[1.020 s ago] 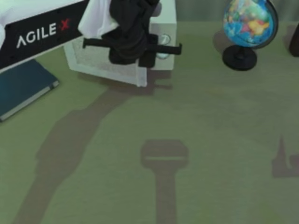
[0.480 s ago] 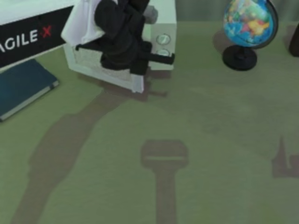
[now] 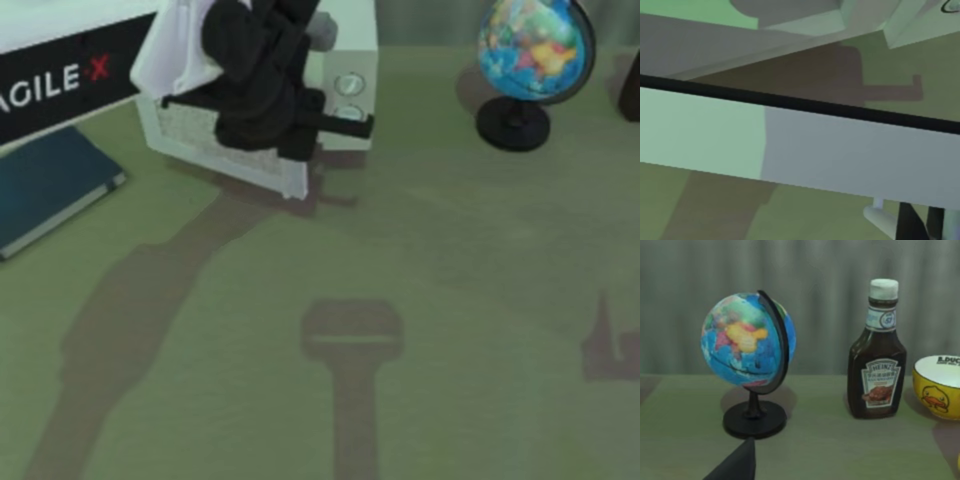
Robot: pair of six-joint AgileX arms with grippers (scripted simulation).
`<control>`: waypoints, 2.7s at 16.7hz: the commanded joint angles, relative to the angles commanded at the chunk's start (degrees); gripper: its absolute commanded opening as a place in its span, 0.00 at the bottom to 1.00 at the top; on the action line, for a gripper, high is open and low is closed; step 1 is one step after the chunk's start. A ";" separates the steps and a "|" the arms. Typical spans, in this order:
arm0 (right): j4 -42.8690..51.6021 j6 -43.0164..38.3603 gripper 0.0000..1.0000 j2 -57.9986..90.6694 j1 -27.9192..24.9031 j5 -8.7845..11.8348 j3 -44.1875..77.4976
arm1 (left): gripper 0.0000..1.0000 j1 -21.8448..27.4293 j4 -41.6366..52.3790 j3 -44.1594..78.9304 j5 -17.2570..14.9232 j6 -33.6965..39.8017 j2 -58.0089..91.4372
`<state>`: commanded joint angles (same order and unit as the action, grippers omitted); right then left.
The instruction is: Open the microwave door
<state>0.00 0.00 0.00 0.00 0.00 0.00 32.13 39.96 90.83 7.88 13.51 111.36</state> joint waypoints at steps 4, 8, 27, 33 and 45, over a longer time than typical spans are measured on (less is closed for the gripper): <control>0.00 0.00 1.00 0.00 0.00 0.00 0.00 | 0.00 0.00 0.00 0.00 0.00 0.00 0.00; 0.00 0.00 1.00 0.00 0.00 0.00 0.00 | 0.00 0.00 0.00 0.00 0.00 0.00 0.00; 0.00 0.00 1.00 0.00 0.00 0.00 0.00 | 0.00 -1.70 -2.48 -6.61 -4.05 -7.15 -4.86; 0.00 0.00 1.00 0.00 0.00 0.00 0.00 | 0.00 -1.70 -2.48 -6.61 -4.05 -7.15 -4.86; 0.00 0.00 1.00 0.00 0.00 0.00 0.00 | 0.00 -1.70 -2.48 -6.61 -4.05 -7.15 -4.86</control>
<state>0.00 0.00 0.00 0.00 0.00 0.00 30.43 37.48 84.21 3.82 6.36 106.50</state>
